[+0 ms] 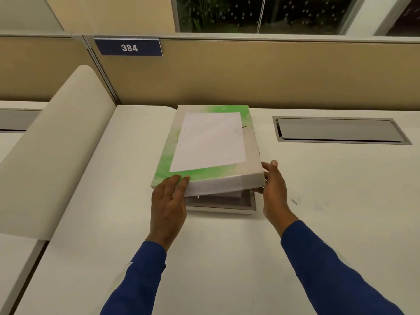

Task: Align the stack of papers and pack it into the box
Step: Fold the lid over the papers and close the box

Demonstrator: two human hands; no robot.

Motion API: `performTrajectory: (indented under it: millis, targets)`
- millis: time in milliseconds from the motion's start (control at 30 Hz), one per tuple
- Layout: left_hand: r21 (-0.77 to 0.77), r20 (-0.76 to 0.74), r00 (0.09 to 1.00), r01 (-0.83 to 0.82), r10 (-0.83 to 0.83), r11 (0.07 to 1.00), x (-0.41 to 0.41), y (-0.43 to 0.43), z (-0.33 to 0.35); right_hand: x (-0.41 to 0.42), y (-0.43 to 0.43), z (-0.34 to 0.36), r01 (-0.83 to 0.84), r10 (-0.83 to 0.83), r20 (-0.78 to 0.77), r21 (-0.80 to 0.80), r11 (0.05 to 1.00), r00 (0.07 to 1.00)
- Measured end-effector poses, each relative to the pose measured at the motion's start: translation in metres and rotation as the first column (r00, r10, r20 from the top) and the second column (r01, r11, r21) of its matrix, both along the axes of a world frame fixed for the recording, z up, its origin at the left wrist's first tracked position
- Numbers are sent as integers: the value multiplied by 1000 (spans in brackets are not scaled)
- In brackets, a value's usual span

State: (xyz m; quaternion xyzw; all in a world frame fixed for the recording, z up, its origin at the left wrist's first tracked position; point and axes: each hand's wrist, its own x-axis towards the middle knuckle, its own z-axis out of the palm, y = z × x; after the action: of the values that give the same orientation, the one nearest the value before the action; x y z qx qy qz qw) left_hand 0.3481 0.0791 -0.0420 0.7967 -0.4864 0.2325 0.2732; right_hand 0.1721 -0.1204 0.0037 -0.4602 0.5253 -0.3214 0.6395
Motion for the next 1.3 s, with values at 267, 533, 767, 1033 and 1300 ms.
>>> performTrajectory:
  millis: [267,533,767,1033,1300]
  targets:
    - [100,-193,977,116,-95,988,-8,8,1,-15,0,-10,-193,162,-299,-77,978,941]
    - [190,-924,263,-317,279,929,13,0,22,-17,19,-16,-293,173,-441,-220,931,881]
    - [196,-911,285,-337,299,921,23,6,19,-19,28,-18,-360,174,-526,-274,892,833]
    - [233,-892,309,-308,329,922,31,11,17,-23,41,-29,-385,162,-553,-314,868,817]
    - [278,-864,343,-286,369,917,26,9,10,-25,45,-42,-429,180,-606,-294,854,775]
